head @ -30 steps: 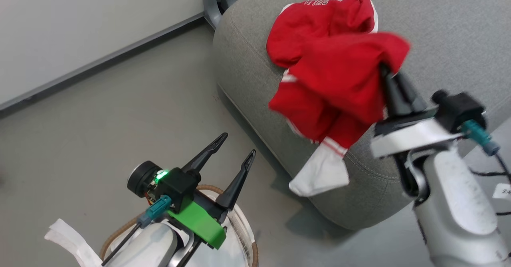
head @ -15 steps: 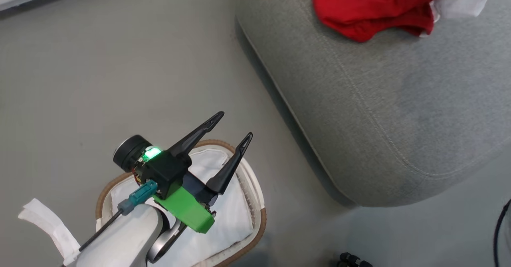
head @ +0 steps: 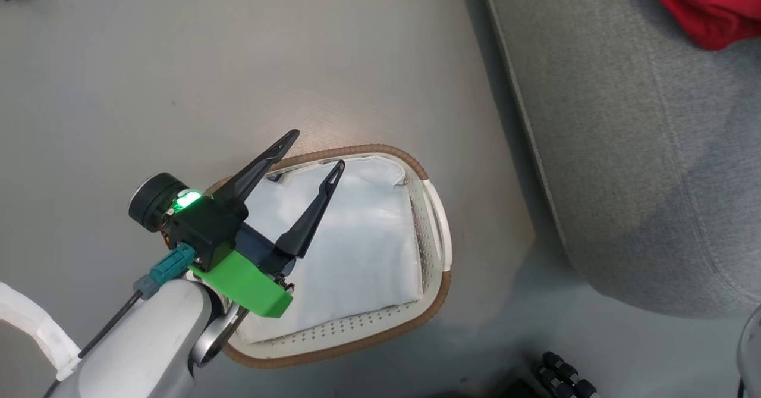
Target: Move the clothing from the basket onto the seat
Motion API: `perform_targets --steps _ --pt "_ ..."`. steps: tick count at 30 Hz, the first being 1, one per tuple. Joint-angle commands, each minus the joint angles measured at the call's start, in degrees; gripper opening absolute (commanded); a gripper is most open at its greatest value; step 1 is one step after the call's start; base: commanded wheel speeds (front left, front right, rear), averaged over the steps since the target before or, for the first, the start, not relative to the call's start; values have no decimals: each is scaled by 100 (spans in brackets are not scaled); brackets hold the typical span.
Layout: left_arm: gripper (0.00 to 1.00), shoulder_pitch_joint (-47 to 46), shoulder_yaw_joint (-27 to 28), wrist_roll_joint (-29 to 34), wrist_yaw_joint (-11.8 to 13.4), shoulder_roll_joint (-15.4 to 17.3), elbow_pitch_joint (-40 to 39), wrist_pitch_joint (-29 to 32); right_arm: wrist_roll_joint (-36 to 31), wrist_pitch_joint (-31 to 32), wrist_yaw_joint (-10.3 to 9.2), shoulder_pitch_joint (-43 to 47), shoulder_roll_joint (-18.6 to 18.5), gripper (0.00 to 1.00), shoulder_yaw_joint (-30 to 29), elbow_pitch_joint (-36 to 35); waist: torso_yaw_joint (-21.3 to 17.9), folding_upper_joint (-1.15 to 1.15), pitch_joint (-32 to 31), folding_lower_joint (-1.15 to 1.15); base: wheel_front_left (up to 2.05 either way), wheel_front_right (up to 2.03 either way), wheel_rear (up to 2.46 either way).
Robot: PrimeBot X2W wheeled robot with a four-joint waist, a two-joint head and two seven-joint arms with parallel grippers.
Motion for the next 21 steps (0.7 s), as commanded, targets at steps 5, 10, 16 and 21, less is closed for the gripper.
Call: perform_targets --steps 5,10,16,21 --pt "100 -47 200 22 -3 11 17 -3 -39 -529 -8 398 506 100 -663 274 365 0 345 -1 0 0 0" --pt "100 50 343 74 -3 -71 65 -3 140 -838 -8 884 739 100 -697 325 280 0 33 -1 0 0 0" --pt "100 261 548 57 -3 -231 229 -3 642 -896 -8 1718 817 100 -149 -45 218 0 -513 -1 0 0 0" --pt "100 571 801 53 -3 -421 450 -3 1091 -899 -8 2509 849 100 234 -525 258 0 -1046 -1 0 0 0"
